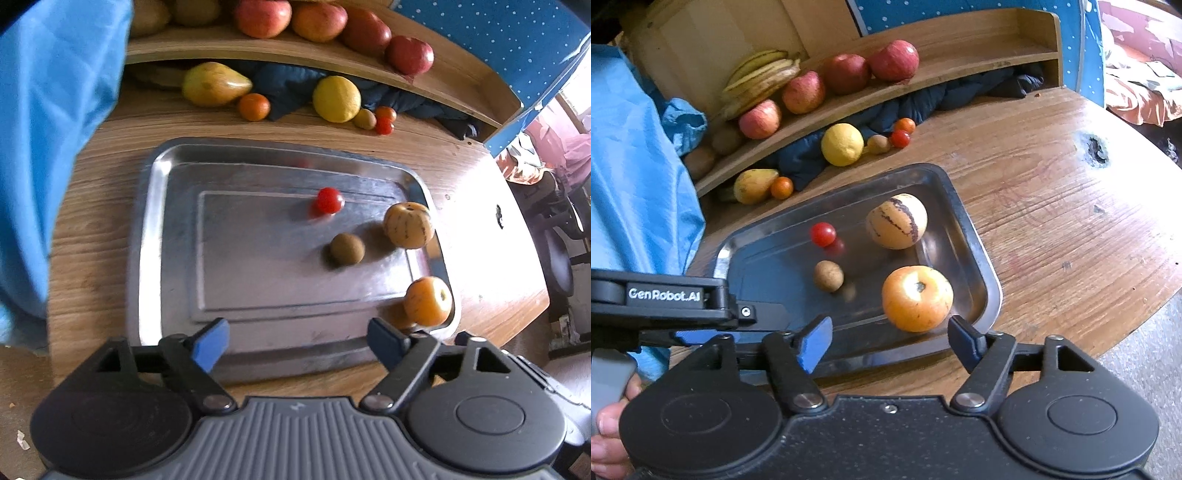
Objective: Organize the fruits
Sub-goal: 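Lower both fruits onto the steel tray and open both grippers, then lift both open grippers and move them back toward the fruit row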
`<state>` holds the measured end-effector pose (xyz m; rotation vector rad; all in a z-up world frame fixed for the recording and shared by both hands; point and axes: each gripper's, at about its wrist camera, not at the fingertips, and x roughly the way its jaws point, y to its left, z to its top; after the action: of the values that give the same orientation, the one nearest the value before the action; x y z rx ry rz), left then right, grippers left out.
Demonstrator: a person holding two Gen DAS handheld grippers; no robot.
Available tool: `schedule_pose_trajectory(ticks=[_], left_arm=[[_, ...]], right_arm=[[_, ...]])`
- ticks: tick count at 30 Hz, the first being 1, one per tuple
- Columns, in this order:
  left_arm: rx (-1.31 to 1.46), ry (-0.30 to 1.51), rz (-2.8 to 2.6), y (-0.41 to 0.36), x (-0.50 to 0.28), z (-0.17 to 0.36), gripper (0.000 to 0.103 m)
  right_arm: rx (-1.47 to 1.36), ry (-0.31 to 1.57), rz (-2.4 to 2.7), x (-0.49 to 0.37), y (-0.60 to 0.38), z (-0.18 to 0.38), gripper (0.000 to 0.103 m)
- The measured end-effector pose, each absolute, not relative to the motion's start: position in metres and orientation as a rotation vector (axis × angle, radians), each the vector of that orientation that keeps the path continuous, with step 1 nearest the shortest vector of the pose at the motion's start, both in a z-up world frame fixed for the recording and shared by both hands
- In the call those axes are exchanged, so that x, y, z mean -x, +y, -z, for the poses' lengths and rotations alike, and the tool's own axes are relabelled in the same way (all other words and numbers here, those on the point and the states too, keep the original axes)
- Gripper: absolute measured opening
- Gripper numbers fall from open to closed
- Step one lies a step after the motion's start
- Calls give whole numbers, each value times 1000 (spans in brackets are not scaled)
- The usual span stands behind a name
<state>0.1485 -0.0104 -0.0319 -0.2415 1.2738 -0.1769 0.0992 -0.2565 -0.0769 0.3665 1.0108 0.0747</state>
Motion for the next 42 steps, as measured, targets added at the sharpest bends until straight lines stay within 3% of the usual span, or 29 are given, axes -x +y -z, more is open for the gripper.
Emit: schedule_pose_trajectory(ticks=[7,20,42], left_arm=[[215,1276,114,11,-122,24,102],[162,1333,-4,39,-107,23,102],[108,1332,-33,38,-171,38,102]], right_arm=[[-362,1005,-112,-84,-245,70,86],[-325,1034,-166,-76,-222,64,100],[-278,1065,-43,-121,-242,73,102]])
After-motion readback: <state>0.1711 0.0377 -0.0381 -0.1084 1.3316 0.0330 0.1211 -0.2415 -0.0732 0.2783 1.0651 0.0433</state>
